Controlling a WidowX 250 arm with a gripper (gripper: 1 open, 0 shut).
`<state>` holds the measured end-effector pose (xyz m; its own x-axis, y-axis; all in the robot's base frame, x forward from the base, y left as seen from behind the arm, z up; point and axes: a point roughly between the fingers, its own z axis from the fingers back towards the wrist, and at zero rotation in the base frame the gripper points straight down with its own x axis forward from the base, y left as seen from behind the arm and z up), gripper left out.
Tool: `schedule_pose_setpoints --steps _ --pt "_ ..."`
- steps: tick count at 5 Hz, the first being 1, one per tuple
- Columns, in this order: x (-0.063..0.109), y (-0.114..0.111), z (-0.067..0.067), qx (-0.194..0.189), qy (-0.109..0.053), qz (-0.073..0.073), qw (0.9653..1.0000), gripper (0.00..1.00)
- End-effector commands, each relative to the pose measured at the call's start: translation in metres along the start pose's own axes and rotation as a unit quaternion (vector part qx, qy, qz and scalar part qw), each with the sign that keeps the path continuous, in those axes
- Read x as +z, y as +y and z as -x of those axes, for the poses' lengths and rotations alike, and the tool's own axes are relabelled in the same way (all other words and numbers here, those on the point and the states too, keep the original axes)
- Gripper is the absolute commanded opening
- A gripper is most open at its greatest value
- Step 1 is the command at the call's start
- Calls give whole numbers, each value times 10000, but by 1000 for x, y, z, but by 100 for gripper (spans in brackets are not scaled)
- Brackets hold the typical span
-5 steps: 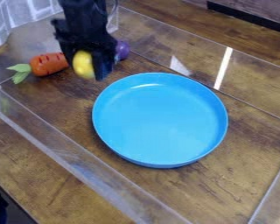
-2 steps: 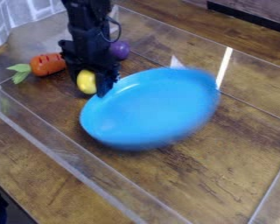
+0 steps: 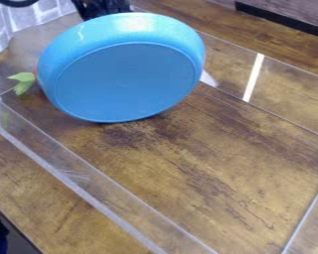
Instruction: Remove the lemon from the blue tray and put it on the table
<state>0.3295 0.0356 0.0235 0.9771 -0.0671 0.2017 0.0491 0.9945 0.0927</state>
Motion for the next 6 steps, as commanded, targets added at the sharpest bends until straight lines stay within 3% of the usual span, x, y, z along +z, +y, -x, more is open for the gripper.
schedule_pose_setpoints --steps 1,3,4,6 --pt "16 -29 9 -341 -102 42 9994 0" --pt "21 -95 37 -1093 -21 218 9938 0" --pt "19 -113 33 -1244 -7 263 9919 0" --pt "2 -70 4 -1143 153 182 9932 0"
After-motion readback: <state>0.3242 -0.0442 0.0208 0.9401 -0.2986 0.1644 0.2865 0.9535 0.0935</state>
